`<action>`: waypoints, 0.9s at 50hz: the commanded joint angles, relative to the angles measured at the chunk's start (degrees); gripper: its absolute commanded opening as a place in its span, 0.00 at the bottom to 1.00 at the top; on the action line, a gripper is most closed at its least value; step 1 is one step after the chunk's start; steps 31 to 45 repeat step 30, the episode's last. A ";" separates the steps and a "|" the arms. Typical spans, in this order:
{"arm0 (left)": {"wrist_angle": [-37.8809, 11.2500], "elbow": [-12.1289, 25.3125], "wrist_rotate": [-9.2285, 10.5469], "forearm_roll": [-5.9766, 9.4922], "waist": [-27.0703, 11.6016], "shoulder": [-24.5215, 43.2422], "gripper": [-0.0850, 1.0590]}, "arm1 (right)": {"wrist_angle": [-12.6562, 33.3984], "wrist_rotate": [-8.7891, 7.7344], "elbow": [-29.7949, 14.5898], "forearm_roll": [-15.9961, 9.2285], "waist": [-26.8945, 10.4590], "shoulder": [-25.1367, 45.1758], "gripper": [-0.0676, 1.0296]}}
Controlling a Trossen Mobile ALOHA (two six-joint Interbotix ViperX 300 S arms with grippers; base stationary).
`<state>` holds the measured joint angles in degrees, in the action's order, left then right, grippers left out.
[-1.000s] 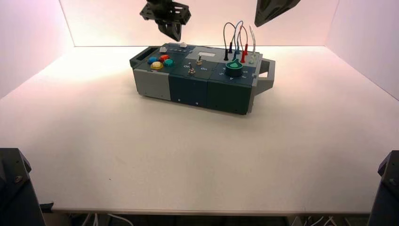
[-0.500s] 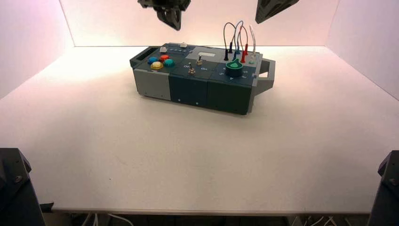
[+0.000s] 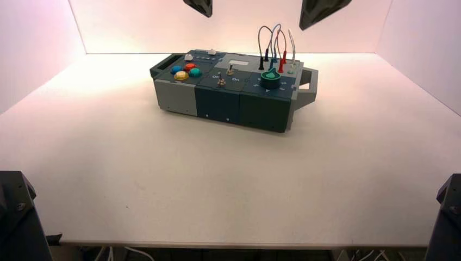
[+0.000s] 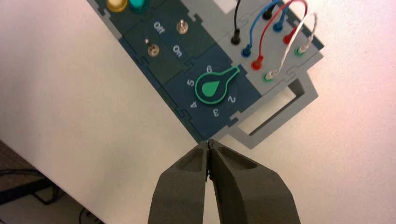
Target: Move the top slider to position 4.
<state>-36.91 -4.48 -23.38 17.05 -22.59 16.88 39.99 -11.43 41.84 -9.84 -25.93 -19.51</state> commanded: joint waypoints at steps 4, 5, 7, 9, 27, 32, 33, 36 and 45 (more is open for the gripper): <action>-1.49 -0.79 0.09 0.00 -0.26 -4.66 0.05 | -0.35 -0.26 0.62 1.05 0.26 -1.14 0.04; -1.76 -0.97 0.09 0.00 -0.35 -4.83 0.05 | -0.53 -0.26 0.88 1.23 0.26 -1.14 0.04; -2.37 -1.23 0.18 0.00 -0.35 -5.19 0.05 | -0.70 -0.26 1.14 1.67 0.26 -1.14 0.04; -2.72 -1.49 0.18 -0.09 -0.26 -5.54 0.05 | -1.05 -0.26 1.41 2.02 0.26 -1.05 0.04; -3.25 -4.75 -0.18 -0.26 -0.26 -6.50 0.05 | -3.87 -0.26 2.90 2.46 0.26 -0.62 0.04; -3.25 -4.92 -0.09 -0.18 -0.26 -6.33 0.05 | -4.22 -0.26 2.99 2.72 0.35 -0.44 0.04; -3.25 -4.92 -0.09 -0.18 -0.26 -6.33 0.05 | -4.22 -0.26 2.99 2.72 0.35 -0.44 0.04; -3.25 -4.92 -0.09 -0.18 -0.26 -6.33 0.05 | -4.22 -0.26 2.99 2.72 0.35 -0.44 0.04; -3.25 -4.92 -0.09 -0.18 -0.26 -6.33 0.05 | -4.22 -0.26 2.99 2.72 0.35 -0.44 0.04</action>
